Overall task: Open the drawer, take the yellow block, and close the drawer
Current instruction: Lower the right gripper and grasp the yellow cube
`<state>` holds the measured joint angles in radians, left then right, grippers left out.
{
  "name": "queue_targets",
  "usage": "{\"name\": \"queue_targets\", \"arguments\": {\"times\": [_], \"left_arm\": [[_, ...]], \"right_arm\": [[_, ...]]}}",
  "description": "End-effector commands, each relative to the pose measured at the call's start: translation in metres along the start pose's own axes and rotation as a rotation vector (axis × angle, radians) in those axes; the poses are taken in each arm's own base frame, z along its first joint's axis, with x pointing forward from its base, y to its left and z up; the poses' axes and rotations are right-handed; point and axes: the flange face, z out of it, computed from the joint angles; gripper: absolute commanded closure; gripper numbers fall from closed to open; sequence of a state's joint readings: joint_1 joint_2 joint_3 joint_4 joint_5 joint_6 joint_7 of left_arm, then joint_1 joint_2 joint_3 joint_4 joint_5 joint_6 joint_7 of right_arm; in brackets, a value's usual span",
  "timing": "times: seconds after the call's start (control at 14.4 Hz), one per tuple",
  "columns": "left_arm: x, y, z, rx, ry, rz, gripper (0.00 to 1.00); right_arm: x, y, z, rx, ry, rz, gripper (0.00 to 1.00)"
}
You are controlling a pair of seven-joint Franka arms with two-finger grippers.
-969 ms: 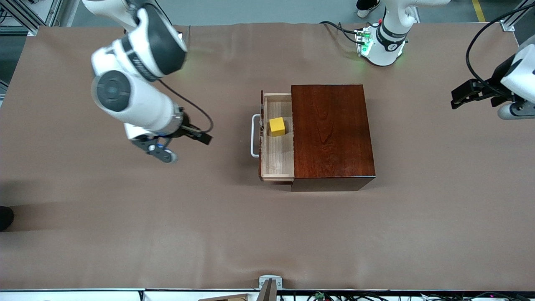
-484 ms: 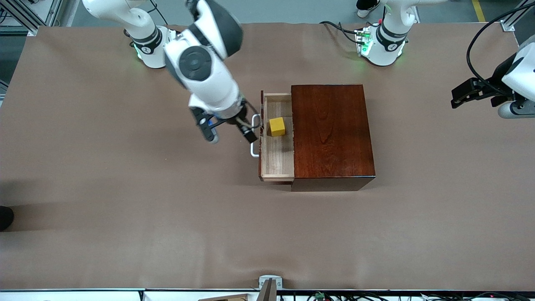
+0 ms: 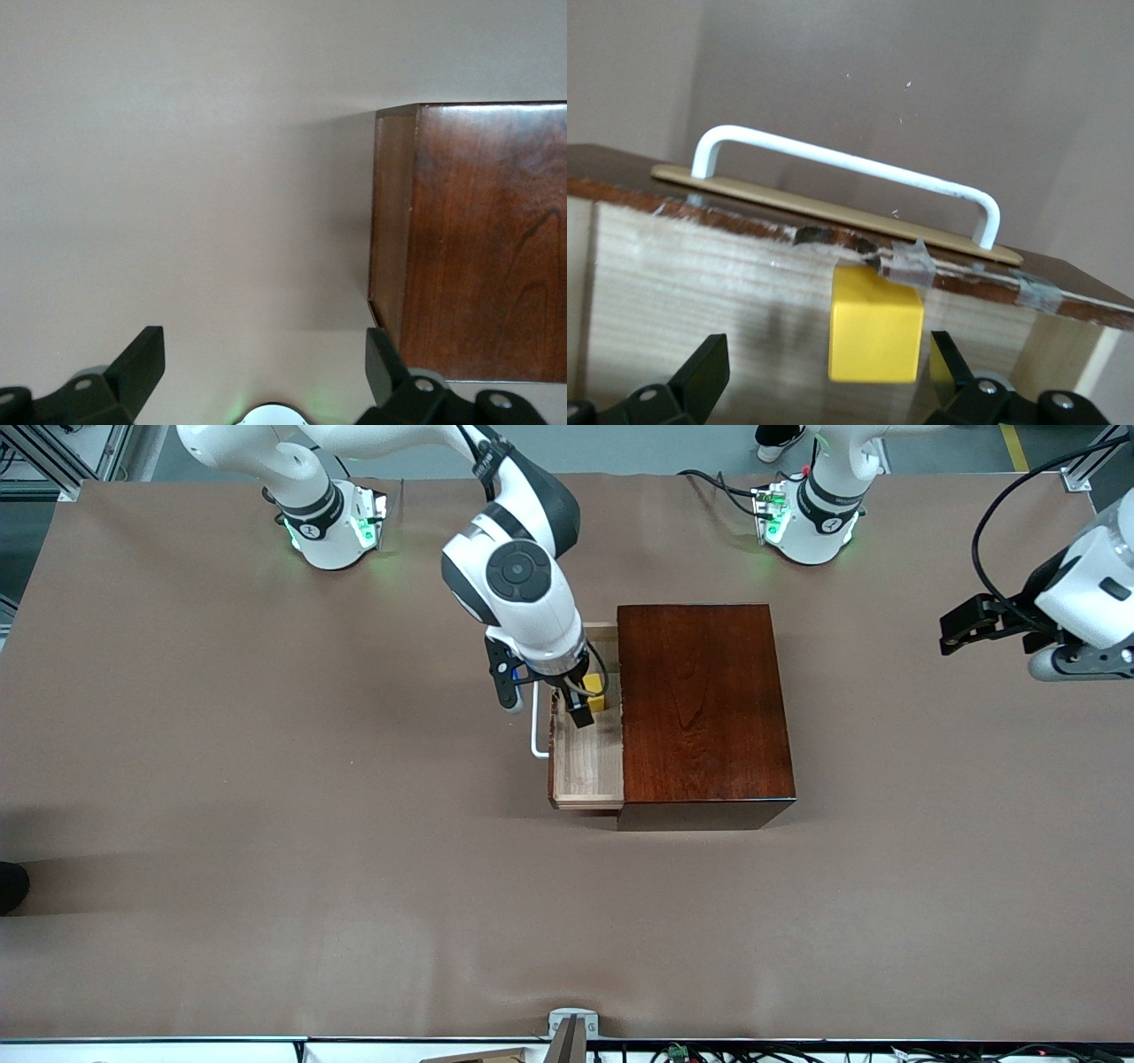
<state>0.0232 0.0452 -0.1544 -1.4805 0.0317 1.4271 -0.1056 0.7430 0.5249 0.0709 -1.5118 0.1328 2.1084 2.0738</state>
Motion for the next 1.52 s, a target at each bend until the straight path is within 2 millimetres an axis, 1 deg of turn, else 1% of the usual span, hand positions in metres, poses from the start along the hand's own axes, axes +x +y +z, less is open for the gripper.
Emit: {"name": "queue_targets", "arguments": {"times": [0.0,0.07,0.21,0.42,0.48,0.55,0.62,0.69,0.76,0.83,0.97,1.11,1.18,1.38,1.45], "left_arm": [[-0.004,0.005,-0.004,-0.002,0.005,0.002,0.00],[-0.005,0.006,-0.005,-0.001,0.007,0.004,0.00],[-0.005,0.006,-0.005,0.000,0.008,0.003,0.00],[-0.003,0.006,-0.004,-0.004,0.011,0.002,0.00],[-0.003,0.005,-0.004,-0.005,0.009,0.001,0.00],[-0.003,0.006,-0.004,-0.004,0.009,0.002,0.00],[-0.003,0.006,-0.004,-0.004,0.009,0.002,0.00],[-0.003,0.004,-0.004,-0.006,0.012,0.000,0.00],[-0.002,0.004,-0.005,-0.008,0.015,0.000,0.00],[-0.002,0.005,-0.005,-0.008,0.017,0.001,0.00],[-0.002,0.005,-0.005,-0.009,0.018,0.001,0.00],[-0.002,0.006,-0.004,-0.009,0.018,0.003,0.00],[-0.002,0.006,-0.004,-0.009,0.018,0.003,0.00],[-0.003,0.005,-0.006,-0.009,0.020,0.000,0.00],[-0.004,0.005,-0.007,-0.009,0.021,0.000,0.00]], "right_arm": [[0.000,0.000,0.000,0.002,0.024,0.059,0.00],[-0.003,0.003,0.006,-0.006,0.029,0.073,0.00],[-0.010,0.014,0.026,-0.034,0.047,0.071,0.00],[-0.011,0.022,0.037,-0.053,0.062,0.098,0.00],[-0.013,0.023,0.037,-0.052,0.061,0.089,0.27],[-0.015,0.021,0.033,-0.043,0.054,0.077,0.78],[-0.016,0.020,0.031,-0.037,0.051,0.074,1.00],[-0.017,0.020,0.028,-0.035,0.049,0.073,1.00],[-0.020,0.019,0.021,-0.022,0.041,0.079,1.00],[-0.024,0.012,0.006,0.002,0.022,0.081,1.00],[-0.025,-0.005,-0.028,0.045,-0.025,0.100,1.00],[-0.013,-0.021,-0.063,0.044,-0.017,0.115,1.00],[-0.002,-0.026,-0.078,0.030,0.000,0.124,1.00],[0.019,-0.022,-0.102,-0.010,0.090,0.004,1.00],[0.040,-0.026,-0.119,-0.004,0.120,-0.020,1.00]]}}
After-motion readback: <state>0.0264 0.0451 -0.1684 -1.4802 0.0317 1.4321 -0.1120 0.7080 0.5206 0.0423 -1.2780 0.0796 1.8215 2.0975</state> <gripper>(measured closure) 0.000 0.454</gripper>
